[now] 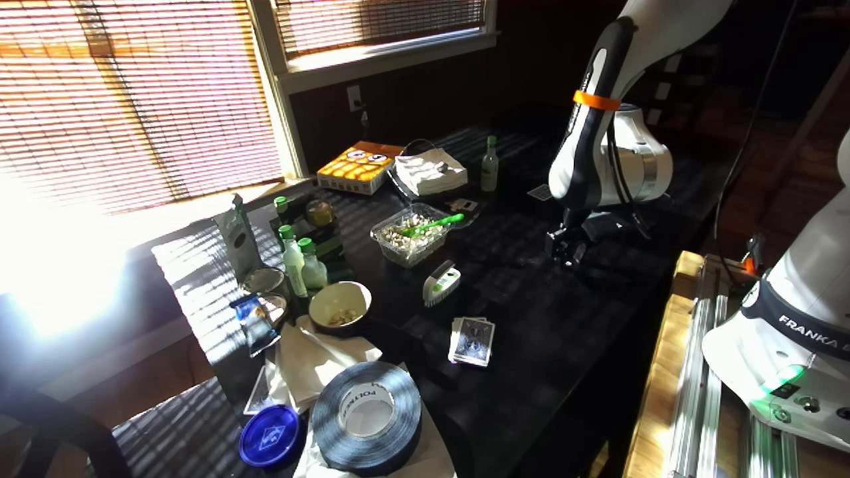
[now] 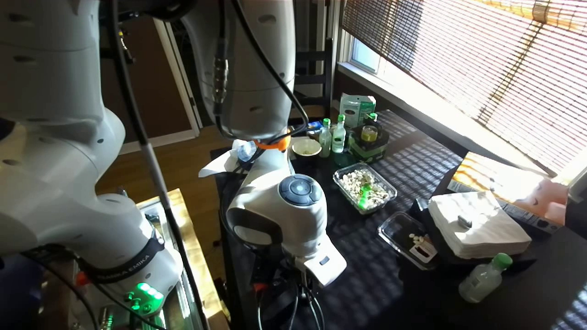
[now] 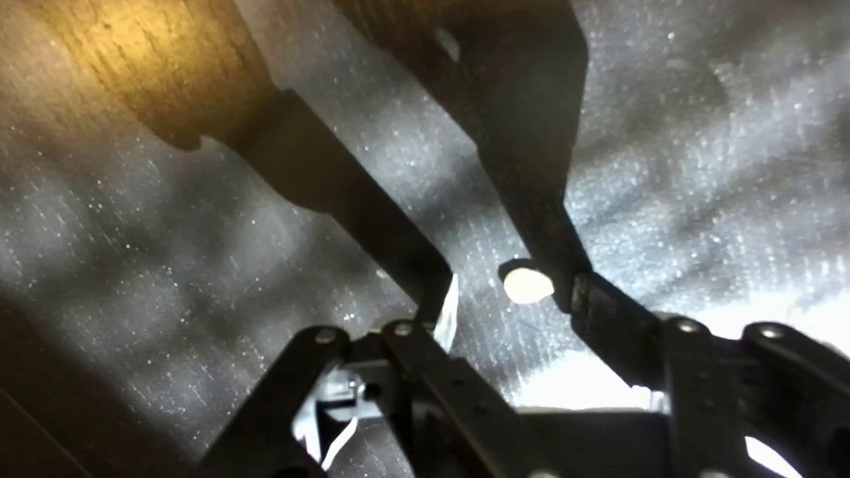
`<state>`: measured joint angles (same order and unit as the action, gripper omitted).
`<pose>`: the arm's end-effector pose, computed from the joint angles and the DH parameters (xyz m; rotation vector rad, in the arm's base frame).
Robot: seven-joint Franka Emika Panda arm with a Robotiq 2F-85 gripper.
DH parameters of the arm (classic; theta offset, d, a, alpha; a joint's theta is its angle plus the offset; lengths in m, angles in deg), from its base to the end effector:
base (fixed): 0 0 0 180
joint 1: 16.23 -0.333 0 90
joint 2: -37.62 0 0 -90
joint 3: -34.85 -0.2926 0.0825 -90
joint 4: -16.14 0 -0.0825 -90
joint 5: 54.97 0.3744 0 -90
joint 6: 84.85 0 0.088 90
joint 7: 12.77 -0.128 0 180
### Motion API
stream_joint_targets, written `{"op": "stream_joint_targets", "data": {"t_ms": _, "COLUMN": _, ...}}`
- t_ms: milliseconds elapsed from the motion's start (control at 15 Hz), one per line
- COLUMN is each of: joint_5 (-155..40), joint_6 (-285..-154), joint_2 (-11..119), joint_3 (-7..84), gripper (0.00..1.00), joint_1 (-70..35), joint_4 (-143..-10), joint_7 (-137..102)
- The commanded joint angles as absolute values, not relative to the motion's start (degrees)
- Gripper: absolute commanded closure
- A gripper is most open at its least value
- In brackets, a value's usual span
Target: Pick up the white objects from the black tablecloth and place them inside the white bowl on the left.
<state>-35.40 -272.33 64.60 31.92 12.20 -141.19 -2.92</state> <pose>0.3023 -0.1777 0.0538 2.9657 -0.9487 0.0701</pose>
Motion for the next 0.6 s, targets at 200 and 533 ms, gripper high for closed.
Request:
{"op": "stream_joint_targets", "data": {"t_ms": 200, "joint_5": -31.9, "joint_6": -272.0, "joint_2": 64.6, "joint_3": 31.6, "gripper": 0.99, "joint_1": 12.2, "joint_4": -141.2, "joint_7": -1.3}}
{"op": "stream_joint_targets", "data": {"t_ms": 533, "joint_5": -30.6, "joint_6": -271.7, "joint_2": 63.9, "joint_3": 30.9, "gripper": 0.97, "joint_1": 12.3, "joint_4": -141.1, "joint_7": -1.2}}
